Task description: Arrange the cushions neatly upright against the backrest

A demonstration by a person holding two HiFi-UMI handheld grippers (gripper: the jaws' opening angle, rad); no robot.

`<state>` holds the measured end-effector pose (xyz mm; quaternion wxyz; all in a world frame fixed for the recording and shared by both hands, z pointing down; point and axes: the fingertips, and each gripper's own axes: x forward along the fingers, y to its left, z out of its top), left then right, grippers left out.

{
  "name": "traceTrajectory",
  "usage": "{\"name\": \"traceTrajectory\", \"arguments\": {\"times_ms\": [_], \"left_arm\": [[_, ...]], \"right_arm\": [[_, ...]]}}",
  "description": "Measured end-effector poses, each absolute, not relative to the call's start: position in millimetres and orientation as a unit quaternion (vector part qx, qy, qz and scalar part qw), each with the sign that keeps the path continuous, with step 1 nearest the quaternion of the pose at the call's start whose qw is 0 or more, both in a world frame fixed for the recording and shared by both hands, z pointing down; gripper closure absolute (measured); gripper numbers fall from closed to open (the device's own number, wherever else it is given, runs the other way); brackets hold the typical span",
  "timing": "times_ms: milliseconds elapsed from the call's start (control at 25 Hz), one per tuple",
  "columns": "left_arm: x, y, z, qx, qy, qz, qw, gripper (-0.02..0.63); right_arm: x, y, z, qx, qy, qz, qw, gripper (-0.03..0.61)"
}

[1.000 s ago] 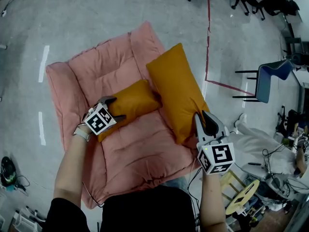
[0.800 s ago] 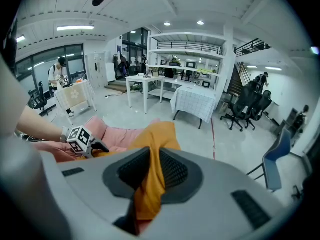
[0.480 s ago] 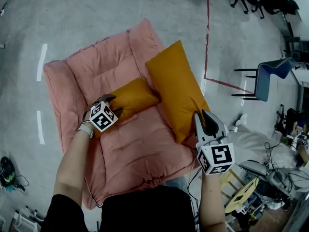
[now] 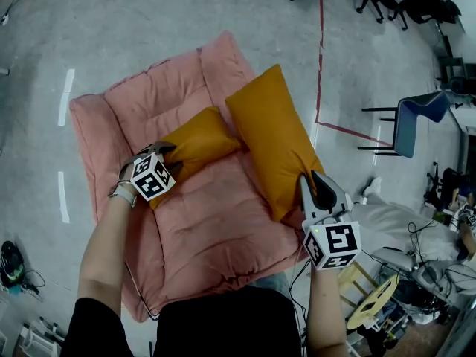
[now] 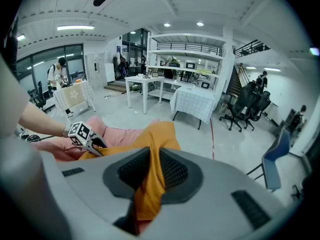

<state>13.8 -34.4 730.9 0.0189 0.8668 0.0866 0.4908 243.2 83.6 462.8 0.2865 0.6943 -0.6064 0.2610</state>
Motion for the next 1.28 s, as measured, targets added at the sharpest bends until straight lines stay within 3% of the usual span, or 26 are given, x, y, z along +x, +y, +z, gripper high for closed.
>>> {"name": "traceTrajectory", "arguments": {"times_ms": [280,640,1080,1160,1280], "left_arm": [[22,-26,753,0.857,0.115,0.502,-0.014,0.425],[18,-43,749,0.868,0.040,0.489,0.070,0.313],[-63,-4,734,0.823,0.031,0.553,0.129,0.247],[-72,7,744,0.811,0.036,0.573,0.118,0.236],[-80,9,760,0.798,0.029,0.600,0.044,0.235]], "right_arm": [[244,81,463,0.695,-0.605,0.260,0.288,0.508],[246,79,464,0.696,-0.604,0.259,0.289,0.508],[246,82,463,0.697,-0.604,0.261,0.287,0.508],[246,82,463,0.697,-0.603,0.261,0.287,0.508],[247,81,462,0.697,-0.603,0.262,0.287,0.508]]}}
